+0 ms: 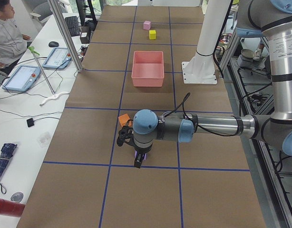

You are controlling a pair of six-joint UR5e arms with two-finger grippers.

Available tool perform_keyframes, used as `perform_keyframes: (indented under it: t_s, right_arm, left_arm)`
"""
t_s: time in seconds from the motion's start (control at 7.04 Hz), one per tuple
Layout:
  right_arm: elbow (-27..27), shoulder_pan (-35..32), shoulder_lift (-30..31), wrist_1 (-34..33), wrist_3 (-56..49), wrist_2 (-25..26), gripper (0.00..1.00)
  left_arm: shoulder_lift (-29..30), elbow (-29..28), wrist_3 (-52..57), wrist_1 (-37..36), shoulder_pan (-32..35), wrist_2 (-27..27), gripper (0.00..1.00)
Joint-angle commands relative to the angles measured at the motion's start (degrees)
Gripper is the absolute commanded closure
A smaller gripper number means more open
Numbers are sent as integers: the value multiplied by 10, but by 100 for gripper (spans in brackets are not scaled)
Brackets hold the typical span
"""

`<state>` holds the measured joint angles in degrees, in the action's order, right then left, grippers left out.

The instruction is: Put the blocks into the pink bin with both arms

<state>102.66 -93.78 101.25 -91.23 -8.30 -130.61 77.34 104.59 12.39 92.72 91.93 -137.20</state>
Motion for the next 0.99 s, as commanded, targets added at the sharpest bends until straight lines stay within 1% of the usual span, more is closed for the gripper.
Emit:
perform_keyframes:
  t_s: [0.0, 0.43, 0.57, 0.71, 0.85]
  right_arm:
    - [0, 0, 1, 0, 0, 0, 0]
    - [6, 0, 0, 1, -3, 0, 0]
    - [4, 0, 0, 17, -4, 0, 0]
    - [1, 0, 1, 55, -2, -3, 1]
    - [-4, 0, -1, 102, 0, 0, 0]
  left_arm:
    - [-2, 3, 2, 0, -1, -1, 0]
    - [2, 7, 1, 0, -1, 0, 0]
    - [8, 9, -3, 3, -1, -1, 0]
    - [11, 10, -4, 24, -1, -1, 0]
    - [17, 9, -4, 75, -1, -1, 0]
